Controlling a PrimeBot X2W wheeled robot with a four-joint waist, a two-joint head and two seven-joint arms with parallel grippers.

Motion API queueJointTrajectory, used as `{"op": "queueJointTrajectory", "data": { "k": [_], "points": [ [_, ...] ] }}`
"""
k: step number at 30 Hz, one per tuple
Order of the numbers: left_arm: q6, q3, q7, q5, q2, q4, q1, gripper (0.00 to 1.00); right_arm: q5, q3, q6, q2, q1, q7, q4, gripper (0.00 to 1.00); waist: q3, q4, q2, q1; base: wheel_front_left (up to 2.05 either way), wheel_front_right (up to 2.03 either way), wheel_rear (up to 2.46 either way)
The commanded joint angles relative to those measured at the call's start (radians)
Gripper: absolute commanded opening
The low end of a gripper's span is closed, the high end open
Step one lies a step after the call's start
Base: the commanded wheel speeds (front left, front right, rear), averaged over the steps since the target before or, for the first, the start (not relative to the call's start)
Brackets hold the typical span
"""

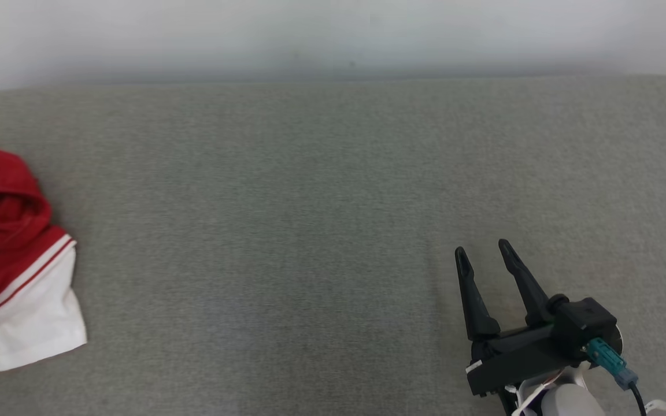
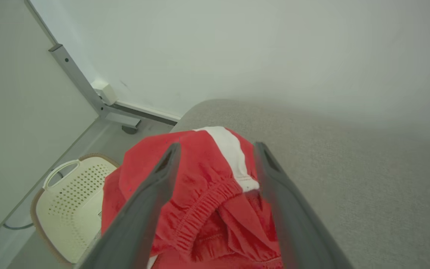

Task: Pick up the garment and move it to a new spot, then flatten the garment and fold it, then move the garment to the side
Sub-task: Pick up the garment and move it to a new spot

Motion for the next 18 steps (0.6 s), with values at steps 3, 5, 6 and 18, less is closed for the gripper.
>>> {"op": "queueJointTrajectory", "data": {
  "k": [3,5,6,18],
  "points": [
    [0.006,-0.013,0.043,0.01,0.031,0.099,-0.031,1.0,0.005,-0.001,0.003,-0.001,-0.027,-0.009,0.005,1.0,0.065,-0.075,-0.0002,-0.0002,0.0,0.0,0.0],
    [0.008,-0.028,0.065,0.027,0.052,0.145,-0.035,1.0,0.008,0.001,0.003,-0.001,-0.03,-0.012,0.01,1.0,0.078,-0.09,-0.0002,-0.0002,0.0,0.0,0.0],
    [0.009,-0.025,0.075,0.021,0.057,0.168,-0.041,1.0,0.009,0.001,0.003,-0.001,-0.032,-0.012,0.012,1.0,0.084,-0.097,-0.0002,-0.0002,0.0,0.0,0.0],
    [0.058,-0.085,0.202,0.062,0.081,0.317,-0.053,0.0,0.022,-0.001,0.004,-0.001,-0.045,-0.019,0.024,1.0,0.113,-0.124,-0.0002,-0.0002,0.0,0.0,0.0]
  ]
}}
